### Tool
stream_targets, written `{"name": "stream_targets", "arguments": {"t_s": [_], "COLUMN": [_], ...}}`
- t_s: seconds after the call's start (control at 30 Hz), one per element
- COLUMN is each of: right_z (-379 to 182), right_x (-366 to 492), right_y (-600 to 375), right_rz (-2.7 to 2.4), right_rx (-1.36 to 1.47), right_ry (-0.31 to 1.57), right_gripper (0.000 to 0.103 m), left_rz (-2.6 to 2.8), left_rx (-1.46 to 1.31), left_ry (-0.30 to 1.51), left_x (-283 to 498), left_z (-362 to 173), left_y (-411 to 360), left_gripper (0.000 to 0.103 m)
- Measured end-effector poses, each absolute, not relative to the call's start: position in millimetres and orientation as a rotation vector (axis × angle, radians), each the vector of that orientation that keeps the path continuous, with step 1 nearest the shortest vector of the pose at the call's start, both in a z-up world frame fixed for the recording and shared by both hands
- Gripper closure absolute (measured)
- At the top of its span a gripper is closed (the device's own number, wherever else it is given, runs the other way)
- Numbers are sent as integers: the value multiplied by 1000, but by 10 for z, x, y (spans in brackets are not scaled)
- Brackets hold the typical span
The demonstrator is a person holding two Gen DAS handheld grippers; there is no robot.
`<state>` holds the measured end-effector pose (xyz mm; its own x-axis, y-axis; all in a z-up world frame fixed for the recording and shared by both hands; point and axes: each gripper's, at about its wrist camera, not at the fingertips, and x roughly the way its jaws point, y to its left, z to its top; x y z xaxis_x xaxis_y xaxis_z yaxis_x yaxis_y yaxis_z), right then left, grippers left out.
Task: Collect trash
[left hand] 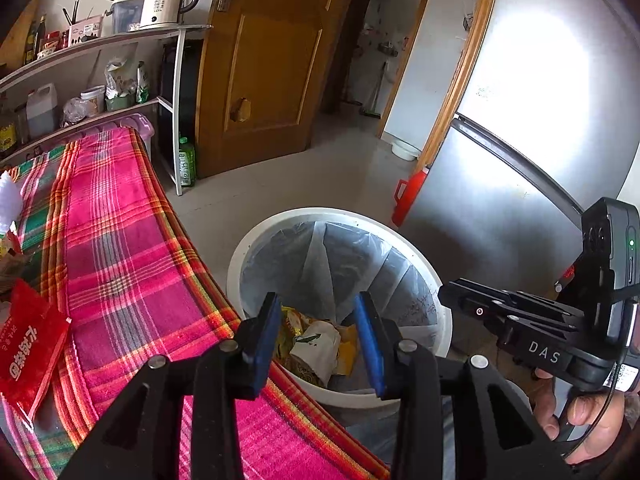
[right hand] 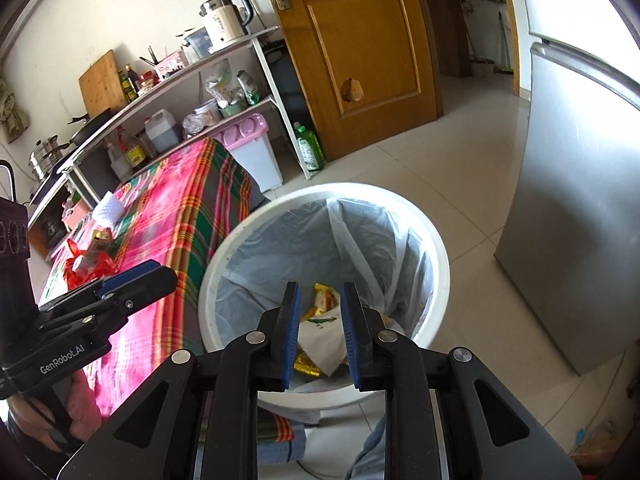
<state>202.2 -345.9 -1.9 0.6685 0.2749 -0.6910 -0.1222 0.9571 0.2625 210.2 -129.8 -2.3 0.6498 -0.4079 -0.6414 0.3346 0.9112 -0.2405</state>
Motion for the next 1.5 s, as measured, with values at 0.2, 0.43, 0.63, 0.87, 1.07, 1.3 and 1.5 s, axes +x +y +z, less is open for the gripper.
{"name": "stream_targets", "arguments": {"t_s": [0.2,0.43,0.63,0.87,1.07,1.3,1.5], "right_z": [163,310,382,420,401,352,304], "right_x": [1916,1748,1664,1570,1544,1509,1498], "right_y": [-3347,-3144,-2973,-2827,-2683,-2484,-2296], "right_rz": [253,294,325,356,392,460,516], "right_rx": [185,144,114,79,57,43,29], "right_ry": [761,718,701,647,655,689,717], "right_gripper": [82,82,82,80,78,77,72], "left_rz": [-408,-387,-358,-295,-233,-166,-108], "left_rx": [-114,-125,-131,-136,-130,-137,-145], "left_ry": [715,671,644,620,598,615,624], "left_x": [1943,1746,1584,1415,1261,1112,1014], "left_z": [98,231,297,308,276,174,115], "left_y": [-1164,-987,-833,-623,-422,-148,67], "left_gripper": [63,63,63,63,63,63,63]}}
